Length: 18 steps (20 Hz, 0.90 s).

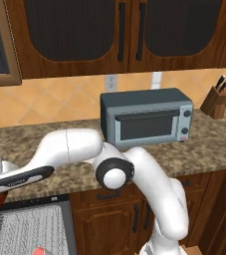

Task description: Pick up the cup and bowl from the counter, place them in the dishwasher, and close the dishwasher door.

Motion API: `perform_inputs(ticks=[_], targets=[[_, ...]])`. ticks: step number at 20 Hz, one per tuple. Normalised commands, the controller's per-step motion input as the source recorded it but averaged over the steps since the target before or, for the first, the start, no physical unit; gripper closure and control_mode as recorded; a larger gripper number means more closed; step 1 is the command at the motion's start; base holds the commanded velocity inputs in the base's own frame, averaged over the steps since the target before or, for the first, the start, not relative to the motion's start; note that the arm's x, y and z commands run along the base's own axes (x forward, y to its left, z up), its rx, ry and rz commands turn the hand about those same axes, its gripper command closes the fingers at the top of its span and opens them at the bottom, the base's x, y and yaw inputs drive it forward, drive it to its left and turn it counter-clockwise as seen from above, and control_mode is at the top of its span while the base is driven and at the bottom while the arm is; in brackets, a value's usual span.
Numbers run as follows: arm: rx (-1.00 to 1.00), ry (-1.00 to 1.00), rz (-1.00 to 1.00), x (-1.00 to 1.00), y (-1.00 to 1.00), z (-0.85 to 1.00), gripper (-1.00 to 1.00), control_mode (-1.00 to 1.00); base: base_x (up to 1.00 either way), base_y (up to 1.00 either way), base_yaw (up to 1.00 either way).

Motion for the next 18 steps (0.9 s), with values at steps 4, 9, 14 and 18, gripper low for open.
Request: perform_inputs(ticks=[4, 9, 14, 18], targets=[[-0.38, -0.01, -0.07, -1.00, -0.59, -0.77, 1.00, -1.00, 0.00, 0.00, 0.00], [-0.05, -0.12, -0.01, -0.27, -0.30, -0.94, 1.00, -1.00, 0.00, 0.00, 0.00], [-0.09, -0.02, -0.08, 0.11, 0.09, -0.74, 1.00, -1.00, 0.00, 0.00, 0.00], [-0.03, 0.00, -0.03, 0.34, 0.10, -1.00, 1.00, -1.00, 0.00, 0.00, 0.00]])
